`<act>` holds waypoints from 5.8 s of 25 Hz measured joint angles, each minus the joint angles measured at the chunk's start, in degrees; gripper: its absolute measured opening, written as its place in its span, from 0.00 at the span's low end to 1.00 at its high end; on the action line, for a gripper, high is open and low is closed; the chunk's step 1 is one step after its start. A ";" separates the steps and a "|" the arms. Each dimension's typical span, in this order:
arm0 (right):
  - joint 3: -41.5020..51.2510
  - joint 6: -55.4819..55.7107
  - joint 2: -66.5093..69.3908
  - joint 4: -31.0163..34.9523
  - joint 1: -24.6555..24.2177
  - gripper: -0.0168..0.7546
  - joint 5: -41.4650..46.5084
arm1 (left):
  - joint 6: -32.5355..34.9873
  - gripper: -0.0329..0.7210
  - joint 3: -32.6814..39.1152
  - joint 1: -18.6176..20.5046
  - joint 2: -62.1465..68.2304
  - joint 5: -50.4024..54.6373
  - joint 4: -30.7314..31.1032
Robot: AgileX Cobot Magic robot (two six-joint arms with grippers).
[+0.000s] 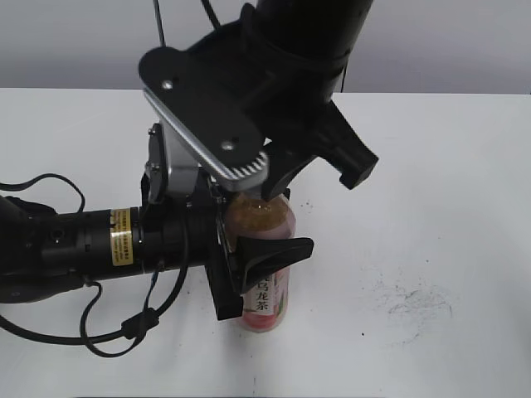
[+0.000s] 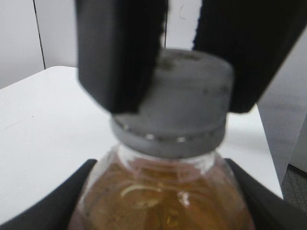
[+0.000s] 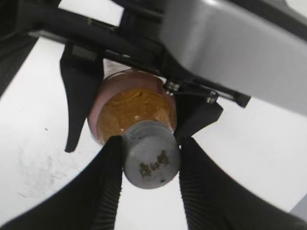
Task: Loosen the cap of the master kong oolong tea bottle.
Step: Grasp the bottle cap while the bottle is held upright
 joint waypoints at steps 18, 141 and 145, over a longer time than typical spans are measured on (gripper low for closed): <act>0.00 37.56 -0.18 -4.60 0.06 0.81 0.00 | 0.00 0.64 0.00 0.00 0.00 0.00 0.19; 0.57 -30.83 -0.54 2.41 -0.80 0.37 -0.25 | 0.17 0.64 0.00 0.00 0.00 -0.08 0.48; 0.57 -34.03 -0.56 2.17 -0.49 0.37 -0.25 | 0.17 0.64 0.00 0.00 0.00 -0.08 0.48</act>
